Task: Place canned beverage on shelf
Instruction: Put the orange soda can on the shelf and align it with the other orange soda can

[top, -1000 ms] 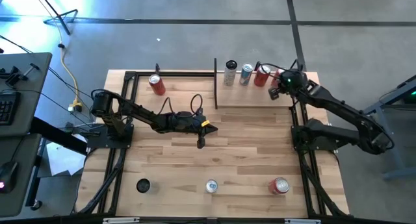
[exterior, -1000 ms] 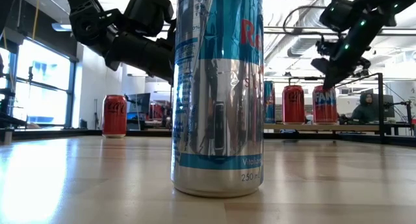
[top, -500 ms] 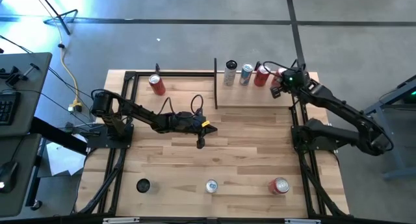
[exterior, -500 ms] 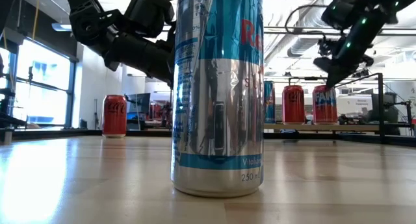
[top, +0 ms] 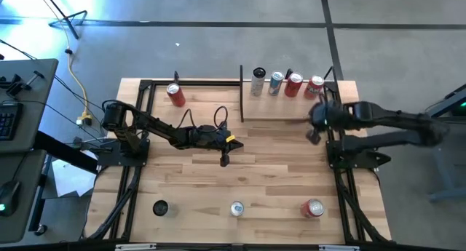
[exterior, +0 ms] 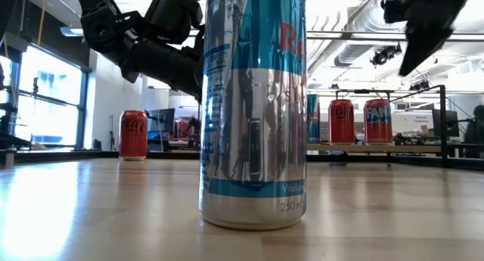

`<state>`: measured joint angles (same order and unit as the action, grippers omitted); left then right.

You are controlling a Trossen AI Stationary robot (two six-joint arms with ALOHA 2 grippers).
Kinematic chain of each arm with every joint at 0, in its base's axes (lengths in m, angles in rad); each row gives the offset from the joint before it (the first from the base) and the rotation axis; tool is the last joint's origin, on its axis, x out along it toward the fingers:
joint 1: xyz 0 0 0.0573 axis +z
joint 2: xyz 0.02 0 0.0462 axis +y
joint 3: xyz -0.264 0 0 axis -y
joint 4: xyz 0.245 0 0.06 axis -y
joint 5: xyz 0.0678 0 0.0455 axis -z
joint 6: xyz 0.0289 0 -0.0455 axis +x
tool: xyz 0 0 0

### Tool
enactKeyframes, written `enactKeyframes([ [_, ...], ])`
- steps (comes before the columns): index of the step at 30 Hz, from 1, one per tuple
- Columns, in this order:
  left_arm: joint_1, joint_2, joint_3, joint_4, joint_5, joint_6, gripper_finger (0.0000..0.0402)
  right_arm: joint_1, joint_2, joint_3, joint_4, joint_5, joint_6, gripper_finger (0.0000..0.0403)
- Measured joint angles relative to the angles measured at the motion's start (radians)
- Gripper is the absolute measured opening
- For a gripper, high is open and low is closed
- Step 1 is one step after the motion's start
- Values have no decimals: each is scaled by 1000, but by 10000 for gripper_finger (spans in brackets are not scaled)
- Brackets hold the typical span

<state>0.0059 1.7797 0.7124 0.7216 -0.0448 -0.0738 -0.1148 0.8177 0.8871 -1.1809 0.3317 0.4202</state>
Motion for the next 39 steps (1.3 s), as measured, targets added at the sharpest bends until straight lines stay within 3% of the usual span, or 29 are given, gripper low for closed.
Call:
enactKeyframes([
  [6, 0, 0, 0, 0, 0, 0, 3, 402, 112, 95, -129, -44, 342, 0],
  [13, 0, 0, 0, 1, 0, 17, 3, 768, 321, 192, -191, -184, 713, 3],
  [19, 10, 0, 0, 1, 0, 23, 3, 985, 503, 308, -190, -256, 1020, 71],
  [24, 10, 0, 0, 1, 0, 24, 3, 1069, 642, 400, -188, -292, 1142, 173],
  [30, 10, 0, 0, 1, 0, 24, 3, 1080, 765, 482, -187, -299, 1133, 282],
  [33, 7, 0, 0, 1, 0, 24, 3, 1080, 804, 489, -185, -299, 1109, 306],
  [39, -2, 0, 0, -12, 0, 16, 3, 1075, 829, 490, -181, -303, 1098, 314],
])
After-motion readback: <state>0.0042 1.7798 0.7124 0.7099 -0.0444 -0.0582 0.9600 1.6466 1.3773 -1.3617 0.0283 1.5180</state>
